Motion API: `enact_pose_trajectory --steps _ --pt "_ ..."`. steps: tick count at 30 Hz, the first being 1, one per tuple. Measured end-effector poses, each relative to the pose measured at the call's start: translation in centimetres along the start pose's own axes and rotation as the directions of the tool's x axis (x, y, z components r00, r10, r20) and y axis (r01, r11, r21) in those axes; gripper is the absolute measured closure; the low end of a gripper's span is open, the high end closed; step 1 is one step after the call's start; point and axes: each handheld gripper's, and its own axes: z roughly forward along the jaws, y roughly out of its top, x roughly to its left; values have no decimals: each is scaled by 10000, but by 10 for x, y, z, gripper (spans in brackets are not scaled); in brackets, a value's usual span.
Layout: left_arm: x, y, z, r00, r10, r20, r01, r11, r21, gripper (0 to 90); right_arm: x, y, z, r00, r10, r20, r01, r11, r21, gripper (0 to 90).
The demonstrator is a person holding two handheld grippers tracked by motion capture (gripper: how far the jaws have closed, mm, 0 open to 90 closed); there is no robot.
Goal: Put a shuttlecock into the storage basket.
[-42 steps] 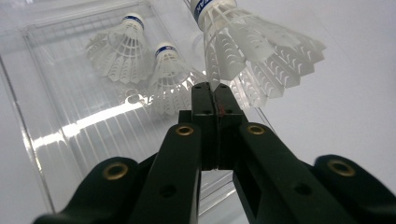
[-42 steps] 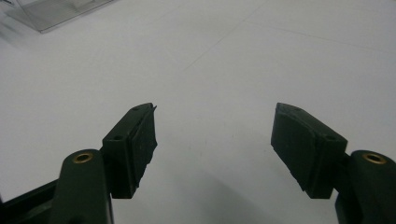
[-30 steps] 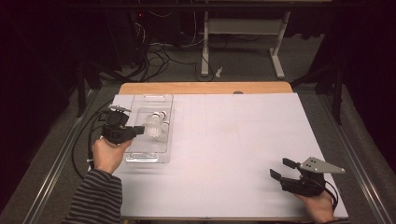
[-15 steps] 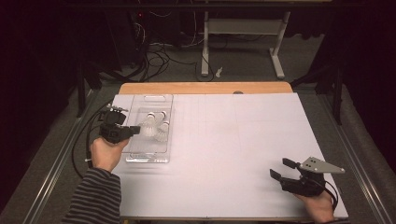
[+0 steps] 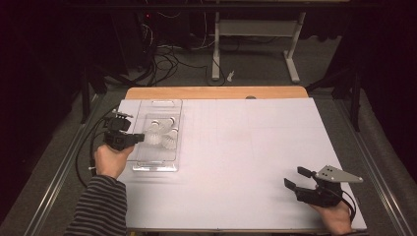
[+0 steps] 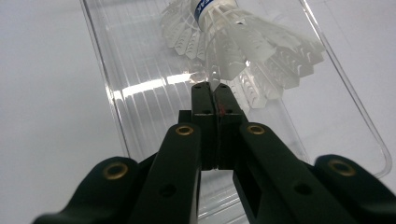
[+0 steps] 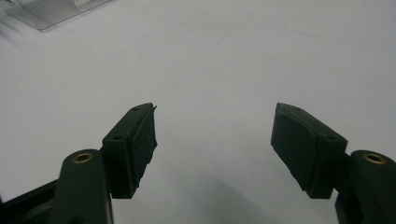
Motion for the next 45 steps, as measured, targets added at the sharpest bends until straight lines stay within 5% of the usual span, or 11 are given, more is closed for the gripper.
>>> enact_pose_trajectory --steps 29,45 --pt "5 4 17 9985 -151 -526 171 9992 365 887 0 0 0 10000 4 4 -4 10000 -20 315" --pt "-7 5 14 9988 236 -429 -225 9994 251 612 0 0 0 10000 6 17 -6 10000 -15 315"
